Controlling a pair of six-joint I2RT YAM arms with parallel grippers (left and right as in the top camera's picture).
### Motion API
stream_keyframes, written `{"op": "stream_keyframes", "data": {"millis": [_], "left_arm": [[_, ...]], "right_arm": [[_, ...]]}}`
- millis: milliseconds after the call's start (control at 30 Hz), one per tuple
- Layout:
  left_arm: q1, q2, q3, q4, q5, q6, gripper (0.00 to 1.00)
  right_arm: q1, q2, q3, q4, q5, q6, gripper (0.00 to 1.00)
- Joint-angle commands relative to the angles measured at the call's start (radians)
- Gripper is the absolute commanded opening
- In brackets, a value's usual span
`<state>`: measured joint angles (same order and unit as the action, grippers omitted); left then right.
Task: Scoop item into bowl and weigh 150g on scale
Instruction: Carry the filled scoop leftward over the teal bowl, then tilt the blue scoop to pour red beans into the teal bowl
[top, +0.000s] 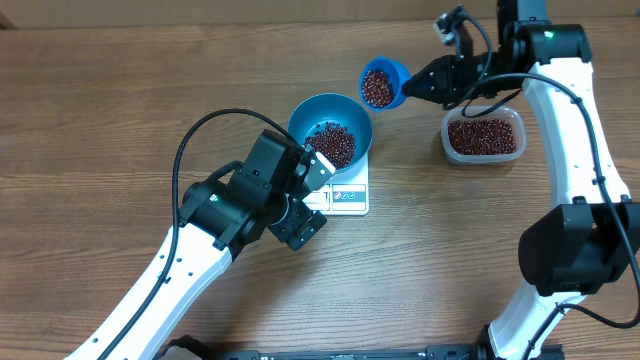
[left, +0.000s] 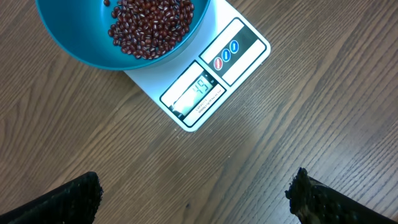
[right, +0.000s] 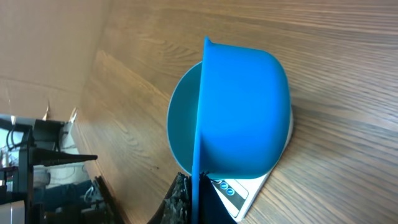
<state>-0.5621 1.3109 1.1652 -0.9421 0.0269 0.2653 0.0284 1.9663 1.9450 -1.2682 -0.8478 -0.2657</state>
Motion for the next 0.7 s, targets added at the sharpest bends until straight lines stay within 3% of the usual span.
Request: {"op": "stream_keyframes", "data": {"millis": [0,667], "left_arm": [[0.005,-0.004,-0.007,0.004,0.015,0.016,1.0],[0.005,-0.004,-0.007,0.004,0.015,0.016,1.0]], "right_arm": [[0.03,-0.016,0.029,0.005,-0.005,-0.011,0.04],[0.209,-0.016,0.029,-0.024,0.297,-0.111,0.04]]}}
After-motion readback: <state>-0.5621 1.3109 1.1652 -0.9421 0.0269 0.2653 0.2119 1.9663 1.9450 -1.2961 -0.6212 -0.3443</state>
